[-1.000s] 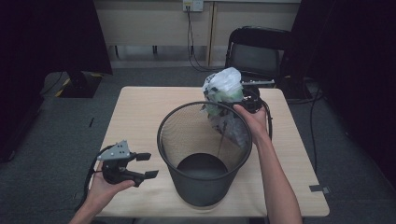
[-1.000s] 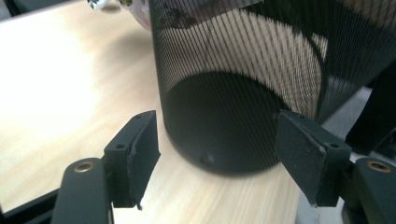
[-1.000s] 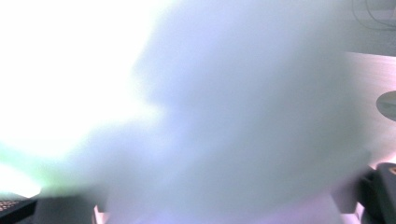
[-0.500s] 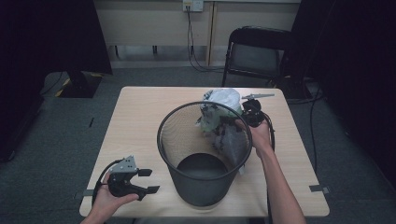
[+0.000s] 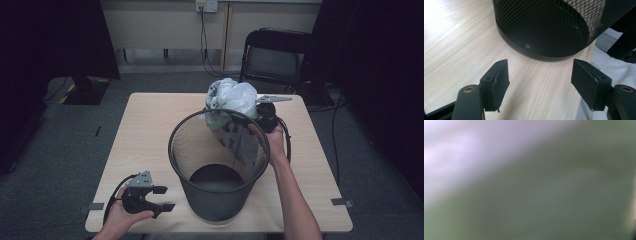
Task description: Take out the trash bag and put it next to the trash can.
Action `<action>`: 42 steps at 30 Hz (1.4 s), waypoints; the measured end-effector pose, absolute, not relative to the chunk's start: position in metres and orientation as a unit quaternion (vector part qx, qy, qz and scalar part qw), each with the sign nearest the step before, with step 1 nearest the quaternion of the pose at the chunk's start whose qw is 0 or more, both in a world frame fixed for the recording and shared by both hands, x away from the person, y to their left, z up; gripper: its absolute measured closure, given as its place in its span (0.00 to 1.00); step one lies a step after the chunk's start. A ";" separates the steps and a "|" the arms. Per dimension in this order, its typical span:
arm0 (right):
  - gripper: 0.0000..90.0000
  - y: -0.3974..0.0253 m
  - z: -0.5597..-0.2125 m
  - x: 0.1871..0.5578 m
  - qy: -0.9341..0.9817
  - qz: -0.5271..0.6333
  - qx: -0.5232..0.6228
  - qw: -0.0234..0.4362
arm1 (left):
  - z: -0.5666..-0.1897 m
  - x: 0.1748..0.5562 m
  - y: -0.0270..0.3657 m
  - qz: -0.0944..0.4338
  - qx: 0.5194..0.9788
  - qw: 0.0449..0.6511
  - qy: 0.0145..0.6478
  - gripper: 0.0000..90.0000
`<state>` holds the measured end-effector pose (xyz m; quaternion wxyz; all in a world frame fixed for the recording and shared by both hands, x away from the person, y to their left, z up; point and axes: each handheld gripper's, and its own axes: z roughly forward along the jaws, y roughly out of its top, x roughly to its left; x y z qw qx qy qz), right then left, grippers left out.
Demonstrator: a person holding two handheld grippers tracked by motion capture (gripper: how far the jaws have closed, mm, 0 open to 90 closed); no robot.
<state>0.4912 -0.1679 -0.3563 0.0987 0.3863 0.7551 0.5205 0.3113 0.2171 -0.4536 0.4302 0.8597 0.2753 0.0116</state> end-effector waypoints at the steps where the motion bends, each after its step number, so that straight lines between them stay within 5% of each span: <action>1: 0.45 -0.165 -0.359 0.493 0.755 0.515 0.395 0.094 | -0.454 0.311 0.218 0.014 0.860 0.430 0.274 0.33; 3: 0.33 -0.162 -0.368 0.495 0.765 0.499 0.400 0.079 | -0.455 0.310 0.219 0.012 0.859 0.430 0.276 0.33; 7: 0.24 -0.177 -0.385 0.488 0.755 0.503 0.414 0.069 | -0.457 0.314 0.219 0.007 0.858 0.429 0.283 0.33; 31: 0.26 -0.245 -0.380 0.419 0.750 0.474 0.443 0.127 | -0.467 0.326 0.227 0.033 0.845 0.417 0.333 0.21; 42: 0.25 -0.260 -0.402 0.386 0.750 0.459 0.459 0.125 | -0.472 0.330 0.232 0.057 0.839 0.409 0.355 0.25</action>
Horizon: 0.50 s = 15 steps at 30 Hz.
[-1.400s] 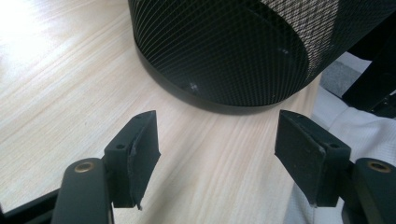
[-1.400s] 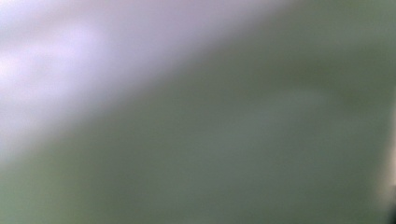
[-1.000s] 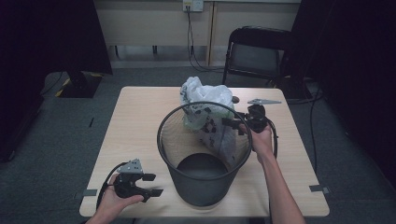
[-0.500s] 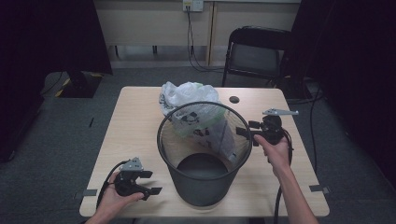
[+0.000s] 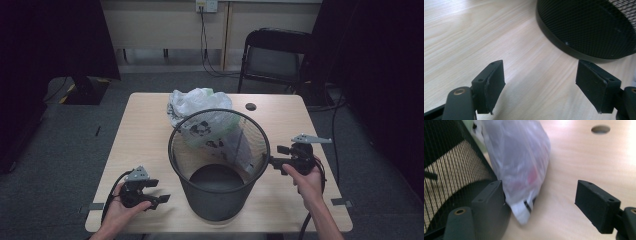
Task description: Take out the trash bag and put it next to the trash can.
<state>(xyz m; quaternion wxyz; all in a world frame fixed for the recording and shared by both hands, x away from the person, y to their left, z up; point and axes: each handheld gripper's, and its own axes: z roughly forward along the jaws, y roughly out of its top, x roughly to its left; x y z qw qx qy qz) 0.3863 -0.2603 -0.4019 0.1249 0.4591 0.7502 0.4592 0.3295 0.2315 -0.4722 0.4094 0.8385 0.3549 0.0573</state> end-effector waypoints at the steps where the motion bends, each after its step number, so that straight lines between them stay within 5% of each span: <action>1: 0.24 -0.261 -0.405 0.384 0.754 0.454 0.459 0.125 | -0.473 0.330 0.231 0.057 0.837 0.410 0.357 0.25; 15: 0.21 -0.269 -0.464 0.363 0.782 0.367 0.492 0.109 | -0.483 0.335 0.235 0.090 0.852 0.361 0.368 0.24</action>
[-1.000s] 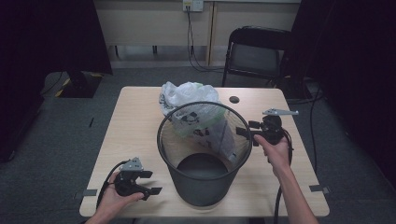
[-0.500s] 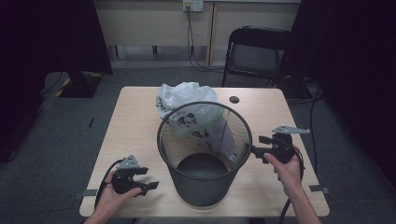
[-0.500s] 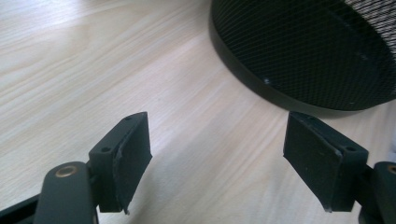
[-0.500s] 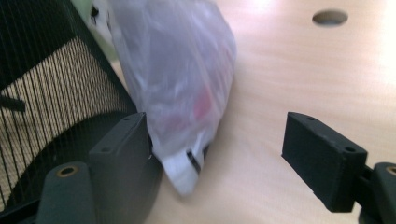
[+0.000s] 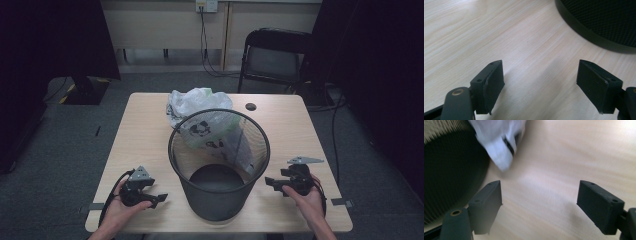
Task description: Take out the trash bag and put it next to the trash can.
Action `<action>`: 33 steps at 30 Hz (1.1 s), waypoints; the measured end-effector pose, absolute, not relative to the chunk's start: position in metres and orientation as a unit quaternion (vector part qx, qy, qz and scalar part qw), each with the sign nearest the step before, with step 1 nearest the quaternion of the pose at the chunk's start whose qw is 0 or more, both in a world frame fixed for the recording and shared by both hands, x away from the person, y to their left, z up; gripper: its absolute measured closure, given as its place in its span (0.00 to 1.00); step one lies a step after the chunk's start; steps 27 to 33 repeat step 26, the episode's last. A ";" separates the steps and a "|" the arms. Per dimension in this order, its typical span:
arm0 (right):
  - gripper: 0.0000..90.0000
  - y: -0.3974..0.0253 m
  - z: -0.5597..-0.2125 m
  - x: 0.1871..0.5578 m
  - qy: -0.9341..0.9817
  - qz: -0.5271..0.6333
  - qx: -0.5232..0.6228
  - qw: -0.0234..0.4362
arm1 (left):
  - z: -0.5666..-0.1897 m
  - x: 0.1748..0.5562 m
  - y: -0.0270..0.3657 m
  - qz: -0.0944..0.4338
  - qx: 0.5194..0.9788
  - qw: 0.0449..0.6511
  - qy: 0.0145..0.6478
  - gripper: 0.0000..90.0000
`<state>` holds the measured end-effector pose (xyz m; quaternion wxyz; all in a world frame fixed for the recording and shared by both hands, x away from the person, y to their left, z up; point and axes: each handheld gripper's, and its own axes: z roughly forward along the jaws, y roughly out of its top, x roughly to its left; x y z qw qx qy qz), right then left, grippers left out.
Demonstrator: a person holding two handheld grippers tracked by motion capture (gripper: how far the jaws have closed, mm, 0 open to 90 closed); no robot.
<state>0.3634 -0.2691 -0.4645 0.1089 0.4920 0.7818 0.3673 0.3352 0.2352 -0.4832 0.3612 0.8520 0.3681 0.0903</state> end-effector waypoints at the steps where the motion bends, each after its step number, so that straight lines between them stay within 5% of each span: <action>1: 0.19 -0.268 -0.467 0.364 0.788 0.354 0.492 0.110 | -0.484 0.335 0.236 0.094 0.853 0.356 0.370 0.24; 7: 0.17 -0.267 -0.482 0.370 0.792 0.304 0.514 0.128 | -0.486 0.337 0.239 0.103 0.851 0.337 0.389 0.24; 16: 0.11 -0.254 -0.495 0.367 0.763 0.301 0.529 0.217 | -0.492 0.342 0.233 0.140 0.855 0.323 0.381 0.16; 26: 0.03 -0.251 -0.501 0.367 0.755 0.317 0.526 0.228 | -0.501 0.343 0.230 0.153 0.843 0.345 0.383 0.00; 33: 0.03 -0.251 -0.501 0.367 0.755 0.317 0.526 0.228 | -0.501 0.343 0.230 0.153 0.843 0.345 0.383 0.00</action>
